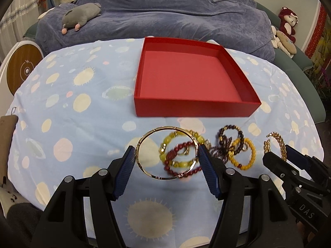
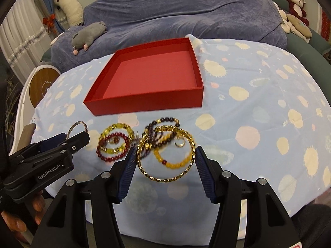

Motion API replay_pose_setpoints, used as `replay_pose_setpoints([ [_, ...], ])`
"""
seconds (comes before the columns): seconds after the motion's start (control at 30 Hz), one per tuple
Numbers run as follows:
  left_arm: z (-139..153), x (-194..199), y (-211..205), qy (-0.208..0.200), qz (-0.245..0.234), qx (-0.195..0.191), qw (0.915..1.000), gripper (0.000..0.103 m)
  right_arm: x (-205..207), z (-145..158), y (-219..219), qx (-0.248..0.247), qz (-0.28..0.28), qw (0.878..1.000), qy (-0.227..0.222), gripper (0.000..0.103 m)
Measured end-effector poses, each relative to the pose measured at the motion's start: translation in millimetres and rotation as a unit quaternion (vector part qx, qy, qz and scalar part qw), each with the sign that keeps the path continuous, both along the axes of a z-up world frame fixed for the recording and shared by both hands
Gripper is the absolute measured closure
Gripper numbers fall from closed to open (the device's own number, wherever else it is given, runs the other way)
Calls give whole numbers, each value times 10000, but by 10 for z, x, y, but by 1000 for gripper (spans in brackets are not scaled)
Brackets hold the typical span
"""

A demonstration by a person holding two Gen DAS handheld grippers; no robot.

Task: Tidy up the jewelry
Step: 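Carry both gold bangles into the red box and open both tools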

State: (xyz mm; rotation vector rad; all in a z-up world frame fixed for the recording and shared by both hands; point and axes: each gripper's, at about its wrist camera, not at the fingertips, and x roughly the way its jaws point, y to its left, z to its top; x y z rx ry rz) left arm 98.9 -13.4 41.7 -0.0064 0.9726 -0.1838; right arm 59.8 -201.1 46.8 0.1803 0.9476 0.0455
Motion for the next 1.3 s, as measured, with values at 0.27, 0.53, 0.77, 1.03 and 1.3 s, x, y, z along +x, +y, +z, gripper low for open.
replay_pose_setpoints([
  [0.27,340,1050,-179,-251,-213,-15,9995,44,1155,357,-42,67,253,9993,-276,48],
  [0.53,99,2079,-346,-27,-282,58,9996,44,2225,36,-68,-54,243,9997,66,48],
  [0.77,-238,2519,-380,262,-246,94,9993,44,2674,-332,-80,-127,244,9988,407,48],
  [1.03,-406,2681,-363,399,-227,167,9988,44,2857,-489,-86,-176,223,9981,543,47],
  [1.3,-399,2687,-348,376,-154,81,9991,40,2865,-447,-86,-270,158,9982,509,46],
])
